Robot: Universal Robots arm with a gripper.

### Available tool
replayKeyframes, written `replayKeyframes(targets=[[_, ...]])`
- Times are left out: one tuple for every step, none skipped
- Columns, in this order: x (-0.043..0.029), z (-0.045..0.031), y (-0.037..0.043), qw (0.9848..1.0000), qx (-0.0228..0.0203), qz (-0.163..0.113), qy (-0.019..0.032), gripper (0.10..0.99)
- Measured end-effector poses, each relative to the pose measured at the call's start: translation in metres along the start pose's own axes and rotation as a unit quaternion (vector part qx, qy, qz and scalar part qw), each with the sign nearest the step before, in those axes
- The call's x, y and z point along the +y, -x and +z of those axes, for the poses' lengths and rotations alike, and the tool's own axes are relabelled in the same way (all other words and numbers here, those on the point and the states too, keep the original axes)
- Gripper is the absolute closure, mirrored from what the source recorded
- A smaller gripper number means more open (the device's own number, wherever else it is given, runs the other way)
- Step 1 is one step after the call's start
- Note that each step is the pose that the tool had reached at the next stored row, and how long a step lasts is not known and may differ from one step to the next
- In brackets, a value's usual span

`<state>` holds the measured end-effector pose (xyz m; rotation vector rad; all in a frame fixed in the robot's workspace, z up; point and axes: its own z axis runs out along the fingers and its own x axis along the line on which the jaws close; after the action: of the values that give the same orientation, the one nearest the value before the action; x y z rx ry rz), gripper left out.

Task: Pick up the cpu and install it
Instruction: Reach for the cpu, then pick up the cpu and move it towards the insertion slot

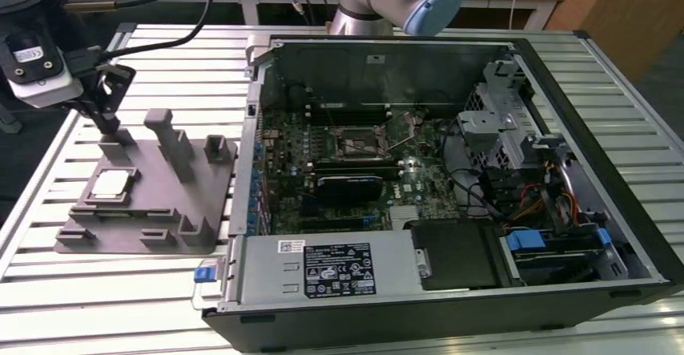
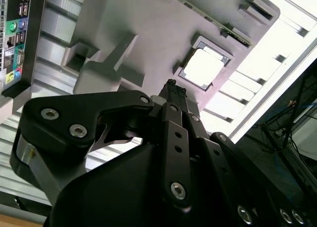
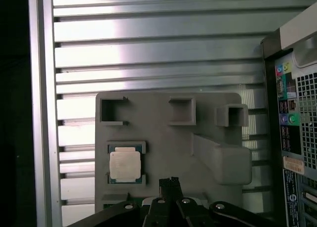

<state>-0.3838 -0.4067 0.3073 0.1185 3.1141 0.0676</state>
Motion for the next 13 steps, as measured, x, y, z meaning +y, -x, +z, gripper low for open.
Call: replayKeyframes(targets=[[-0.0001,0.0007,-0.001,1.0,0.0,0.0,0.0,0.98],[-0.0002,0.0012,-0.0015,1.0,0.0,0.0,0.0,0.98],[-0.0003,0.0013,-0.0016,1.0,0.0,0.0,0.0,0.98],[-0.0002,0.0015,-0.0017,1.0,0.0,0.0,0.0,0.98],[-0.0003,0.0016,-0.0017,1.0,0.0,0.0,0.0,0.98],[-0.0003,0.0016,-0.0017,1.0,0.0,0.0,0.0,0.98],[-0.0003,0.0017,-0.0017,1.0,0.0,0.0,0.0,0.98],[-0.0003,0.0017,-0.0017,1.0,0.0,0.0,0.0,0.98],[-0.0003,0.0017,-0.0017,1.0,0.0,0.0,0.0,0.98],[-0.0002,0.0017,-0.0018,1.0,0.0,0.0,0.0,0.98],[-0.0003,0.0017,-0.0017,1.0,0.0,0.0,0.0,0.98],[-0.0003,0.0017,-0.0017,1.0,0.0,0.0,0.0,0.98],[-0.0003,0.0019,-0.0019,1.0,0.0,0.0,0.0,0.98]])
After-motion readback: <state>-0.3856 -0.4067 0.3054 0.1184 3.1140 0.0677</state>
